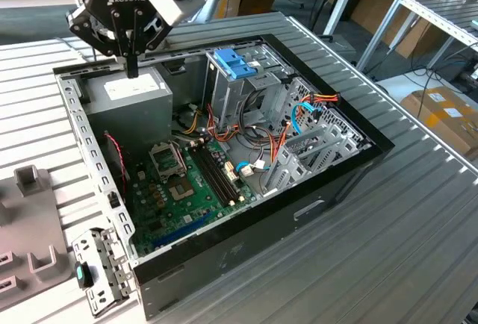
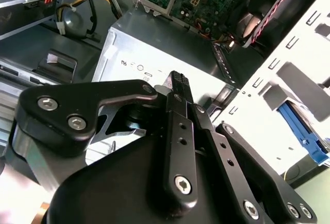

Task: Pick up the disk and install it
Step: 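Reach for the disk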

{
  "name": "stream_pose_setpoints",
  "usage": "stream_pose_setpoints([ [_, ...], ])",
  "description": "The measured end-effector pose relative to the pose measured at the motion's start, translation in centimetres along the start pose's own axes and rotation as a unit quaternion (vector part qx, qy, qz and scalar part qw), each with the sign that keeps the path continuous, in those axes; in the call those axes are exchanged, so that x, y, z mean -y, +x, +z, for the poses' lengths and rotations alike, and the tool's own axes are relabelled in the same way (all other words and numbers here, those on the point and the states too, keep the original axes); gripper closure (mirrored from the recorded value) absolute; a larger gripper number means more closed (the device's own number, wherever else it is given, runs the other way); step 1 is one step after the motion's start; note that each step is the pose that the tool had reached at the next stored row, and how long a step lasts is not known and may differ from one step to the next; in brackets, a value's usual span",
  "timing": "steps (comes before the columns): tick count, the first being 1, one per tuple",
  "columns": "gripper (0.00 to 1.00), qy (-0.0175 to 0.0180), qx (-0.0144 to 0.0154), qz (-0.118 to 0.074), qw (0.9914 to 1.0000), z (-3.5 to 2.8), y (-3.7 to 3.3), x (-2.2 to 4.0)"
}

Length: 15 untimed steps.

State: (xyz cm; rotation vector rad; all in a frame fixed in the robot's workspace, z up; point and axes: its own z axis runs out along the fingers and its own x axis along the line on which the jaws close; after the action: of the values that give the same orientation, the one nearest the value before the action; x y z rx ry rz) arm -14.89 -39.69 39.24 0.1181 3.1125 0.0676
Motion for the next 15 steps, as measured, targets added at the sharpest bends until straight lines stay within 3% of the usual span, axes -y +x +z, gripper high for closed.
stream_pose_setpoints([
  [8,0.89,0.0,0.0,0.0,1.0,0.0,1.17,-0.03],
  [15,0.89,0.0,0.0,0.0,1.0,0.0,1.25,-0.03],
])
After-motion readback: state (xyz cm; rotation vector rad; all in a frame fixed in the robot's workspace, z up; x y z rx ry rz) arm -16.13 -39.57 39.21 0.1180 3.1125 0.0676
